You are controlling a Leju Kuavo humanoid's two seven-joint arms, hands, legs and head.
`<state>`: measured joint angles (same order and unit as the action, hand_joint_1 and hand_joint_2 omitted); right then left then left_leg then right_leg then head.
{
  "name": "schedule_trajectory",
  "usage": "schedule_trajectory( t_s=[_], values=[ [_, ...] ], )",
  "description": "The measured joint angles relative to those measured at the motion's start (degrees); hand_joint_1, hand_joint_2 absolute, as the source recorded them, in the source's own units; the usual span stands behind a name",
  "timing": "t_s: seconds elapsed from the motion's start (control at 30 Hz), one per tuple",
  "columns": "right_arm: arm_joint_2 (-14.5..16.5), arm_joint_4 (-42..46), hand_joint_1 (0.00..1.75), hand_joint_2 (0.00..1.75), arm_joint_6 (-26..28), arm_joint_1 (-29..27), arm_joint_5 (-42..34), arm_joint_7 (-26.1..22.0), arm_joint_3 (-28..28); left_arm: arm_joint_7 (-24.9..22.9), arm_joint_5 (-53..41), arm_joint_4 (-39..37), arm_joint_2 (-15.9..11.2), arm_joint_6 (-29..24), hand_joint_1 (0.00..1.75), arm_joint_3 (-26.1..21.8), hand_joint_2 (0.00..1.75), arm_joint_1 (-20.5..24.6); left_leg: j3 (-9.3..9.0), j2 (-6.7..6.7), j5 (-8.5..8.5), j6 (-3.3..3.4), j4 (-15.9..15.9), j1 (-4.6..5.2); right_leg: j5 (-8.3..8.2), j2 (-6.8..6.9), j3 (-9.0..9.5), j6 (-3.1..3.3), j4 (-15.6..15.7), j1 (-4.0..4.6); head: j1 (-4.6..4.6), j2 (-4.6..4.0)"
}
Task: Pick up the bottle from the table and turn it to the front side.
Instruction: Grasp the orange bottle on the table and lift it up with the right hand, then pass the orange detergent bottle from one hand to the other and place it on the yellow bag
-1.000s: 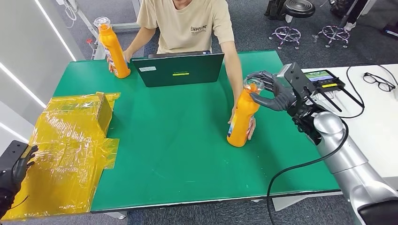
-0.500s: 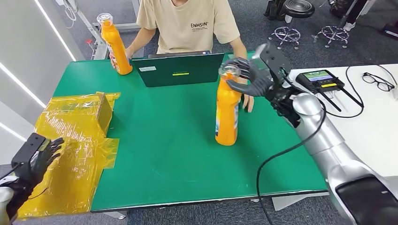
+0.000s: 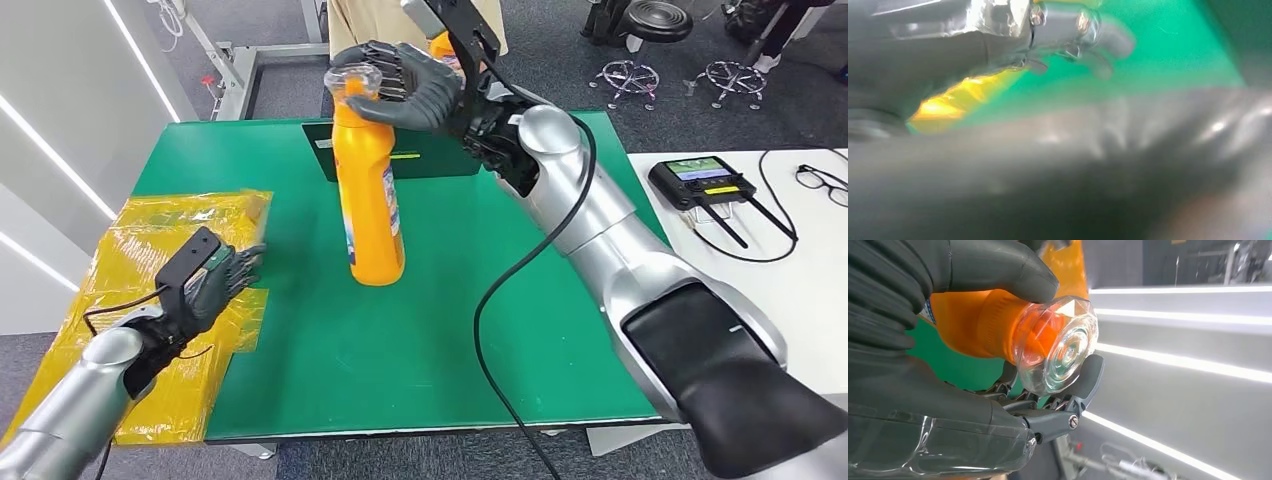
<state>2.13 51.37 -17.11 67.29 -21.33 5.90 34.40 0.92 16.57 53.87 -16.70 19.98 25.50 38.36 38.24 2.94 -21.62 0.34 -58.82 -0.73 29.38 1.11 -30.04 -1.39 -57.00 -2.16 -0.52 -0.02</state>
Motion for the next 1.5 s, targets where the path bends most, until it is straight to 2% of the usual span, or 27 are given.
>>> schedule_trajectory(
  t_s=[0.2,0.37,0.63,0.93,1.07,1.33,1.5],
  values=[
    [4.2,-1.3,1.75,1.75,1.1,1.3,-2.4,0.7,0.6,-0.2,-0.1,1.0,5.5,-2.3,0.0,4.5,0.0,2.3,0.14,-0.67,0.02,0.05,0.0,0.09,-0.44,-0.88,-0.02,-0.38,0.1,-0.08,-0.01,0.0],
    [4.8,-1.5,1.75,1.75,2.3,1.1,-2.9,1.1,0.6,0.1,-0.3,1.7,7.7,-4.7,0.0,6.0,0.0,3.5,0.13,-0.86,0.06,0.09,-0.1,0.09,-0.56,-1.0,-0.13,-0.45,0.1,-0.08,-0.01,0.0],
    [4.0,-1.5,1.75,1.75,2.7,0.4,-2.3,1.1,-0.6,-0.3,-0.4,6.2,8.5,-8.6,0.0,6.3,0.0,5.4,0.12,-1.09,0.09,0.08,-0.1,0.08,-0.61,-1.22,-0.25,-0.42,0.0,-0.06,-0.02,0.0],
    [1.5,-1.4,1.75,1.75,3.2,-0.5,-1.2,0.7,-2.1,-1.0,-0.3,13.0,8.6,-7.8,0.0,6.3,0.0,5.7,0.13,-1.15,0.09,0.08,0.0,0.08,-0.61,-1.29,-0.28,-0.42,0.0,-0.06,-0.01,0.0],
    [0.8,-1.4,1.75,1.75,3.2,-0.7,-1.1,0.6,-2.8,-1.1,-0.1,15.3,8.6,-7.4,0.0,6.3,1.75,5.6,0.12,-1.15,0.09,0.08,0.0,0.08,-0.61,-1.3,-0.28,-0.42,0.0,-0.06,-0.01,0.0],
    [0.3,-0.4,1.75,1.75,2.9,-1.3,-0.9,0.9,-3.4,-2.5,-0.3,17.0,8.7,-6.1,0.0,6.5,1.75,5.5,0.12,-1.17,0.09,0.08,0.0,0.08,-0.61,-1.31,-0.3,-0.42,0.0,-0.06,-0.02,0.0],
    [0.5,0.9,1.75,1.75,2.6,-1.4,-0.9,2.0,-3.4,-2.3,-2.2,15.9,10.1,-7.2,0.0,7.7,1.75,5.4,0.14,-1.18,0.08,0.08,0.0,0.08,-0.61,-1.32,-0.31,-0.42,0.0,-0.06,-0.01,0.0]
  ],
)
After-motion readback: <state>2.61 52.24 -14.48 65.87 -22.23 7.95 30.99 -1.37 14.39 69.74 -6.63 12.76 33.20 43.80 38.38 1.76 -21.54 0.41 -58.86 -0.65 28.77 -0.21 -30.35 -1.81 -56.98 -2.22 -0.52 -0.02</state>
